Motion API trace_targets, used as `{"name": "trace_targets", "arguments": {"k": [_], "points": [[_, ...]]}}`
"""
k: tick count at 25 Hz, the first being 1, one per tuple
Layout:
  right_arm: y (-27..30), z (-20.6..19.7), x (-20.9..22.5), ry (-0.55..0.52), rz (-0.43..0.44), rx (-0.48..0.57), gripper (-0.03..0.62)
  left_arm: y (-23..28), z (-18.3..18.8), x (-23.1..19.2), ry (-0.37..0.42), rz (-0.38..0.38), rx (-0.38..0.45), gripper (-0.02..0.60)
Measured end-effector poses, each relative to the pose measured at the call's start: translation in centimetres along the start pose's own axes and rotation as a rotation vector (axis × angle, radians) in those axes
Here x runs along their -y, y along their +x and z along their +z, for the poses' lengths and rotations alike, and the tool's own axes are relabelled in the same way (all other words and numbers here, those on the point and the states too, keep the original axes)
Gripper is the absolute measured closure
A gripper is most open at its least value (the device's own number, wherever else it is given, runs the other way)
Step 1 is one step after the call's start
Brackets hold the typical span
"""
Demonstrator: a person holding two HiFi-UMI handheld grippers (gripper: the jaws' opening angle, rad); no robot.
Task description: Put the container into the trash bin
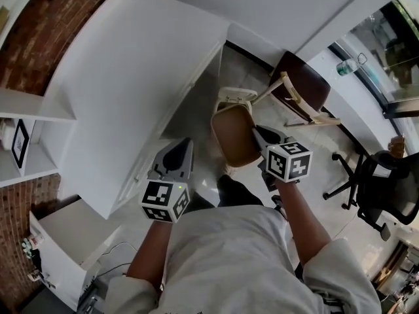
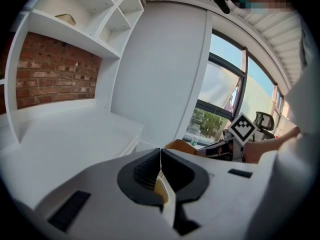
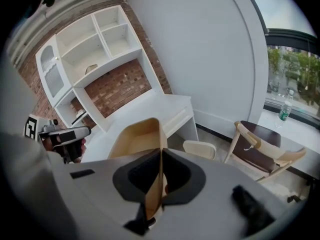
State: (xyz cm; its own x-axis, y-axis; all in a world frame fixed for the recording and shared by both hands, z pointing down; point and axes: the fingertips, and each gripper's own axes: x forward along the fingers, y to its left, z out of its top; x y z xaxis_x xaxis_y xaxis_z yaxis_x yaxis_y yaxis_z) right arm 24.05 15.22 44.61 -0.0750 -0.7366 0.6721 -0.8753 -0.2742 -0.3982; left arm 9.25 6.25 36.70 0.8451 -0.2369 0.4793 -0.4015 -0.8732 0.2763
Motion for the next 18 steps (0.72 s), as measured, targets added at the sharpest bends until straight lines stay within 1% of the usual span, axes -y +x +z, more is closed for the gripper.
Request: {"name": "trace_targets", "arguments": {"k": [4, 8, 12, 18], "points": [[0.3, 0.0, 3.7, 0.022, -0.003, -0.009, 0.56, 2.1, -0.2, 1.9, 0.003, 0.003, -0.017, 0.565], [1.2, -0.8, 6.1, 0.062, -0.013, -0.018, 0.56, 3.2, -1.3, 2.6, 0.009, -0.003, -0.061, 0.565], [2.7, -1.3, 7.1, 0.075, -0.031, -0.027, 0.56, 4.0, -2.0, 1.6, 0.02, -0.013, -0.096, 0.565], [5.0, -2.5, 8.6, 0.105, -0.083, -0.046, 0.56, 6.5, -2.9, -0.5, 0.039, -0.057, -0.146, 0.565]]}}
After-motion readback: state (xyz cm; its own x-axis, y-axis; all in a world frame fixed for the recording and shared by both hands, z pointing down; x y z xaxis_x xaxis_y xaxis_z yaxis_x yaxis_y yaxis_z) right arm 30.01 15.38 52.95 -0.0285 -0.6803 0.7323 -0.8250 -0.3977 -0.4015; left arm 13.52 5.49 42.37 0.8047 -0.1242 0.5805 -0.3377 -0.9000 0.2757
